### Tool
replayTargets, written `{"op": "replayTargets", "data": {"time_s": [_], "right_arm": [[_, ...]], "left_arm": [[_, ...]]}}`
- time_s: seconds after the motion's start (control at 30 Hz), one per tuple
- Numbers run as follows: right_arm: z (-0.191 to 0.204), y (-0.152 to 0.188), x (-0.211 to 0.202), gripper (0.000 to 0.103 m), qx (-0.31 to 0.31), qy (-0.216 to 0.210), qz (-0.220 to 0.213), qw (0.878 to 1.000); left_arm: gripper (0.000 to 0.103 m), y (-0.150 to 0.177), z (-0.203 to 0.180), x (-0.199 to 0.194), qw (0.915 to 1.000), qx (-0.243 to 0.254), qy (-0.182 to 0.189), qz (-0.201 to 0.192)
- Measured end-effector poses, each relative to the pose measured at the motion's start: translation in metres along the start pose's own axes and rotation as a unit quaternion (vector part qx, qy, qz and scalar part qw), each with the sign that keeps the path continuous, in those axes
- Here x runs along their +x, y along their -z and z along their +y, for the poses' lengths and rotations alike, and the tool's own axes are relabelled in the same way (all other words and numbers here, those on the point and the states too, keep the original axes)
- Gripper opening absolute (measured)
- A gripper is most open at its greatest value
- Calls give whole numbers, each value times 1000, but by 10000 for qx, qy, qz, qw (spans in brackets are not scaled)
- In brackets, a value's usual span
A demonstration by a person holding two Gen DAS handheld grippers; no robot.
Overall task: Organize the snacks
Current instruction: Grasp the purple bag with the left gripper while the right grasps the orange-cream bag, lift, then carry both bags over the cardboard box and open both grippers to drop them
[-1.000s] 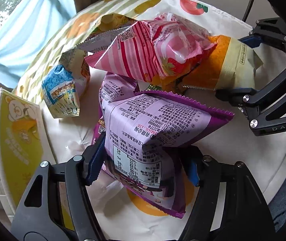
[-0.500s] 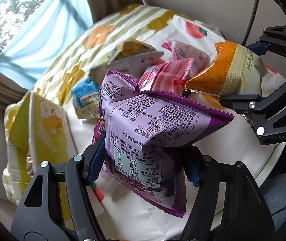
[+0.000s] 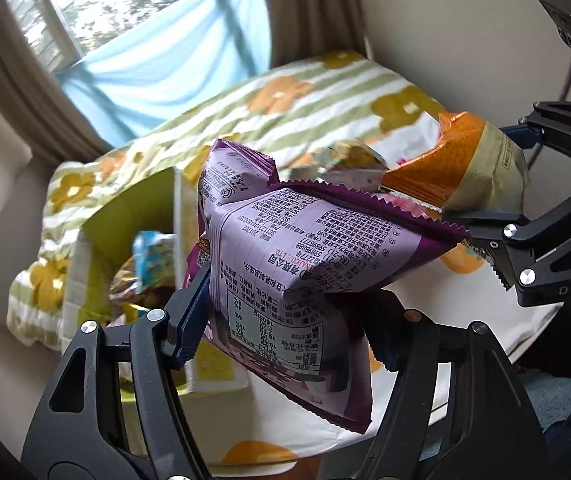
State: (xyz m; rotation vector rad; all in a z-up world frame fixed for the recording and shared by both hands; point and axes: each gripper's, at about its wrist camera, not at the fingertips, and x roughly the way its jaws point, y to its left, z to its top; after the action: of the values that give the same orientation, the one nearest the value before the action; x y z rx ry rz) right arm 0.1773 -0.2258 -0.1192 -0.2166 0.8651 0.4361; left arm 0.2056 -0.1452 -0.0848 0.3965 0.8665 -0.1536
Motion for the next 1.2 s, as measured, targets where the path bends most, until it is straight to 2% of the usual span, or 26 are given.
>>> {"op": "replayTargets", "data": {"time_s": [0.17,0.33,0.6,0.7,0.83,0.97,1.07,1.13,1.17,1.2], "right_arm": [[25,-27,-4,75,-213,-228,-151,9994],[56,-61,3,75,-340,-331,-330,9983],[112,-113,35,76,-278,-464,-371,9978],[130,-130,59,76,-224,-432,-283,9984],[155,-151,91,76,-76,-400,-99,9991],[175,-164,117,76,-61,-21,114,9999],[180,-170,129,76,55,57,236,9997],[184,-172,135,76,95,125,304,9994],[184,-172,137,76,89,157,329,9993],[186,-172,139,76,70,194,372,9991]], "left_arm": [[64,2,41,-16,9990,-418,-165,-86],[64,5,98,-18,9965,-771,-306,-124],[64,14,190,13,9943,-986,-358,191],[64,17,222,33,9933,-1067,-278,355],[64,16,259,69,9930,-1022,7,592],[64,9,278,103,9933,-859,265,729],[65,0,291,124,9921,-826,540,769],[73,-4,295,133,9921,-794,631,739],[90,-5,297,135,9926,-794,588,705],[103,-5,301,136,9928,-800,575,677]]}}
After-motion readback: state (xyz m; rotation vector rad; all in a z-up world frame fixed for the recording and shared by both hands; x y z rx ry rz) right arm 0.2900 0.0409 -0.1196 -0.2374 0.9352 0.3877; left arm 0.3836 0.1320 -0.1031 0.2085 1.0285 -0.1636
